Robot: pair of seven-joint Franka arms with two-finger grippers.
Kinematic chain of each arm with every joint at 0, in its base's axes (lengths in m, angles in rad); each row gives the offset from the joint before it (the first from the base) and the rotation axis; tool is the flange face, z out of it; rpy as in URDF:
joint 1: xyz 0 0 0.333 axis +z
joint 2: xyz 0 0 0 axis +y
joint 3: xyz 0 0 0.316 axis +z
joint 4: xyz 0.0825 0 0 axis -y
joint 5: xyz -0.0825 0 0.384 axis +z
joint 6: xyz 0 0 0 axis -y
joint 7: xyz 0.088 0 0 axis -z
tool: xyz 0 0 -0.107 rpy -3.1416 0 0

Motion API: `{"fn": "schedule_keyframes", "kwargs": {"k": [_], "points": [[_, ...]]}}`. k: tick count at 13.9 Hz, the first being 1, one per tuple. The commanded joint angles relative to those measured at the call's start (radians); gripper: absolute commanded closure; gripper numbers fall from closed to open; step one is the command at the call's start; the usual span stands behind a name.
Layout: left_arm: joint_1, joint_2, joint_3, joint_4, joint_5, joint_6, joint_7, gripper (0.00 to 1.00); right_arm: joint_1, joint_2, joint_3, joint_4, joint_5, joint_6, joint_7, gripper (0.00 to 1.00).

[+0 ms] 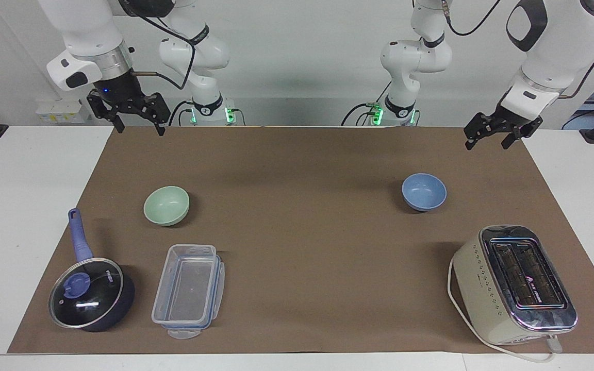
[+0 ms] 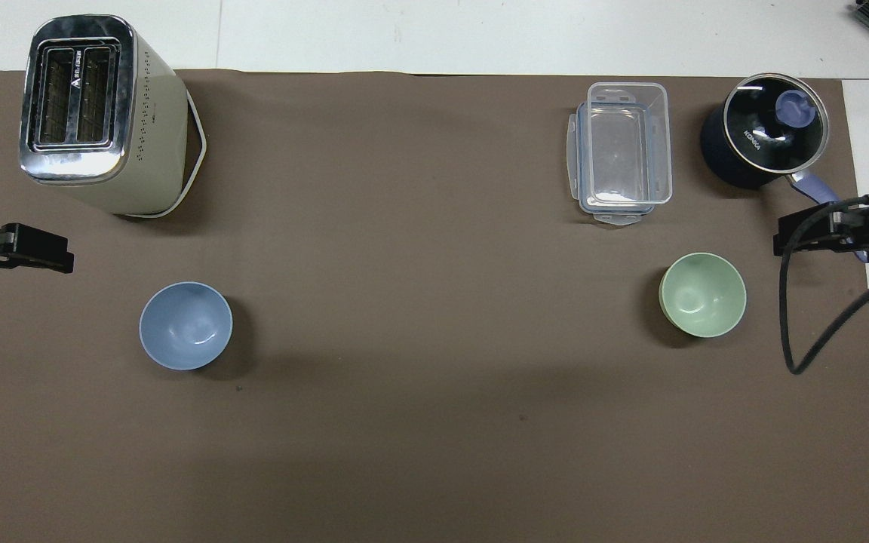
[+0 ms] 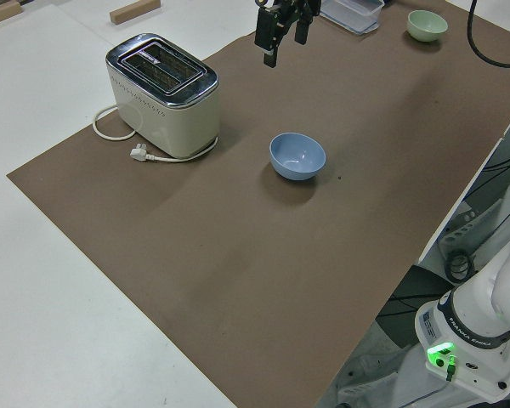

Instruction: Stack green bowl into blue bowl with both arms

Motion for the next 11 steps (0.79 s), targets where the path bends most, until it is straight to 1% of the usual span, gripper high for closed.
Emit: {"fn": "schedule_keyframes", "kwargs": {"k": [1, 3, 6, 8, 11], "points": [[0.026, -0.032, 0.000, -0.069, -0.014, 0.055, 0.050, 0.00, -0.014, -0.009, 0.004, -0.014, 0.021, 0.013, -0.026, 0.00], [0.065, -0.048, 0.000, -0.123, -0.014, 0.081, 0.139, 0.00, -0.014, -0.009, 0.004, -0.014, 0.021, 0.013, -0.026, 0.00], [0.082, -0.082, 0.000, -0.249, -0.014, 0.205, 0.185, 0.00, -0.014, -0.009, 0.004, -0.014, 0.021, 0.013, -0.026, 0.00], [0.095, -0.085, 0.000, -0.324, -0.015, 0.279, 0.247, 0.00, -0.014, -0.009, 0.004, -0.014, 0.021, 0.013, -0.026, 0.00], [0.096, -0.076, 0.000, -0.440, -0.093, 0.418, 0.293, 0.00, -0.014, -0.009, 0.004, -0.014, 0.021, 0.013, -0.026, 0.00]]}}
